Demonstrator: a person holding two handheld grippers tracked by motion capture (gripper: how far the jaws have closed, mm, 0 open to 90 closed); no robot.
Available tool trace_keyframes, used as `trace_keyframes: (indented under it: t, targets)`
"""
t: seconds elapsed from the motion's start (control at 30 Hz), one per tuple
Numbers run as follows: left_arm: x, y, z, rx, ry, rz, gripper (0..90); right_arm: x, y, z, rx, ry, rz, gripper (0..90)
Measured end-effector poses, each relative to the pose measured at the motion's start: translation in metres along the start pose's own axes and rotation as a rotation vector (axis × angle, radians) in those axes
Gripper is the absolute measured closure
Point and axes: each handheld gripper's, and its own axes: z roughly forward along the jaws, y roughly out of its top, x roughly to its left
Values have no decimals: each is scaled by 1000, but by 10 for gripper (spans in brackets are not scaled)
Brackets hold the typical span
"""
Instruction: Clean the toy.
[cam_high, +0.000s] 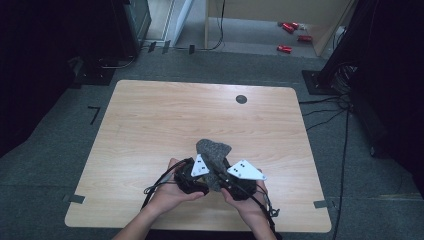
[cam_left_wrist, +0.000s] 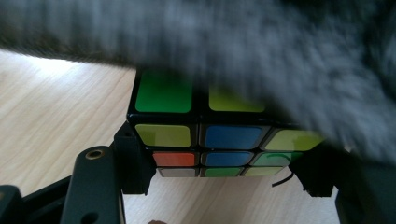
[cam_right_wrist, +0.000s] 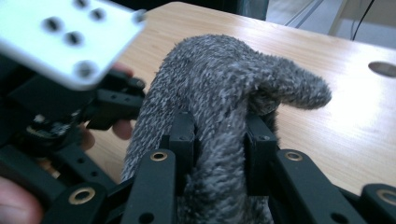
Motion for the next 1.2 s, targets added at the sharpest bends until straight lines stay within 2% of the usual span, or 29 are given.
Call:
trace_keyframes:
  t: [0.13, 0.2, 0.37, 0.47, 0.57, 0.67, 0.9, 0.97, 1.03, 1.1, 1.2]
  targets:
    - [-2, 0, -1, -7, 6, 26, 349, 11, 0, 3, 1, -4, -51, 710]
    - [-4, 0, -1, -6, 8, 35, 349, 9, -2, 5, -3, -21, -60, 709]
    - [-1, 0, -3, -18, 7, 24, 350, -11, -7, 5, 8, -68, 25, 719]
    - [5, -1, -6, -27, 14, 5, 350, -15, -7, 2, 1, -45, 66, 725]
    - [6, -1, -7, -26, 16, 0, 350, -6, -5, 1, 1, -34, 37, 728]
    - [3, -1, -6, -16, 26, 14, 350, 5, -3, 2, 7, -61, -14, 727]
    - [-8, 1, -2, -6, 26, 53, 350, 12, -2, 2, -9, -36, -42, 731]
    - [-10, 2, -2, -7, 33, 57, 350, 13, -2, 4, -8, -42, -55, 731]
    - [-8, 2, -3, -16, 21, 44, 350, 8, -3, 3, -18, -39, -43, 732]
    - [-5, 1, -6, -26, 17, 32, 350, 0, -3, 2, -21, -59, -27, 734]
    - [2, 1, -9, -35, 18, 8, 350, -7, -4, -1, -12, -67, 15, 736]
